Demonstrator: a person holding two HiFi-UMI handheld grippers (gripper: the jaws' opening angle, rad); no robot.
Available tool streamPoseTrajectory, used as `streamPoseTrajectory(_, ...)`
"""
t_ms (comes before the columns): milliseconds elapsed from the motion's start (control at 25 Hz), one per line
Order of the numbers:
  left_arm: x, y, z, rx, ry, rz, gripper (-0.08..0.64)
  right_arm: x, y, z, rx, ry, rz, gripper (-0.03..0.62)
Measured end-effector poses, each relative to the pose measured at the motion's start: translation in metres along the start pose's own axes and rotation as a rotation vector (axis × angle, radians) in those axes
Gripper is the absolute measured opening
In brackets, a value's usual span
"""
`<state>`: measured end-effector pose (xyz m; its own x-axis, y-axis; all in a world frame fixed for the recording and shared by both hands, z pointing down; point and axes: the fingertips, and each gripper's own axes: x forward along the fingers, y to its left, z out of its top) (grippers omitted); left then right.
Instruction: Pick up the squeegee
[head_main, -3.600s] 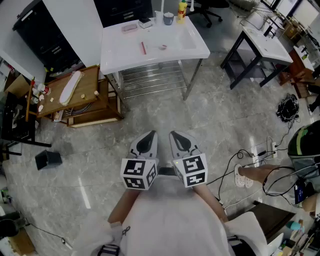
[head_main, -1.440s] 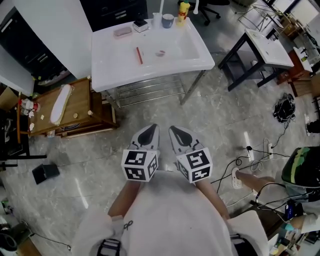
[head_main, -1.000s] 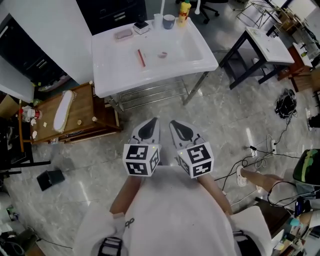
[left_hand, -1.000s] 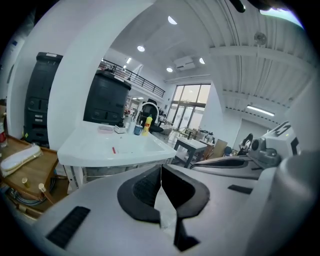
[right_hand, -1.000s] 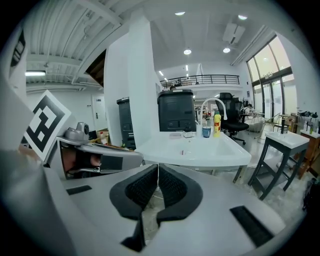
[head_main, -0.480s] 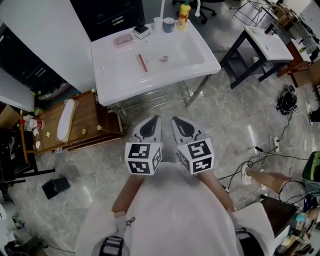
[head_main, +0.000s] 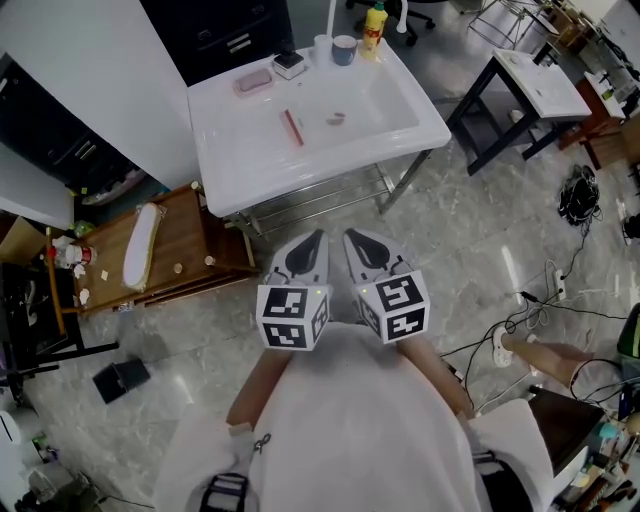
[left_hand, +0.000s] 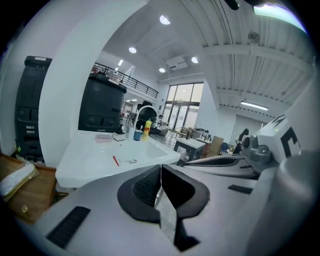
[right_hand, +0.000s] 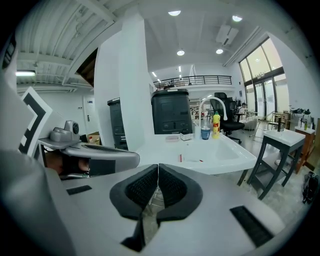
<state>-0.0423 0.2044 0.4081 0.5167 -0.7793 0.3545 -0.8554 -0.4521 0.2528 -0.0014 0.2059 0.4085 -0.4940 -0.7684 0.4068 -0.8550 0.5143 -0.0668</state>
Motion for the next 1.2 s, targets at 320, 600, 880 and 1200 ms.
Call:
streamPoseTrajectory(320, -0.005, 0.014, -0.003, -0.001, 0.012, -0.008, 0.028, 0.007, 0.011, -0.002, 0.011, 0.006, -0.009, 0.028)
streamPoseTrajectory(600, -0.009, 0.019, -0.008, -0.011, 0.019, -0.016, 0.028, 0.007, 0.014, -0.006, 0.019, 0.014, -0.026, 0.028)
streamPoseTrajectory(880, -0.011, 0.026, -0.009, -0.035, 0.019, -0.012, 0.028, 0.008, 0.018, -0.005, 0.01, 0.024, -0.025, 0.026)
streamPoseTrajectory(1200, -0.005, 0.032, -0.005, -0.047, 0.003, 0.009, 0.028, 0.015, 0.014, 0.0, -0.004, 0.016, -0.004, 0.028)
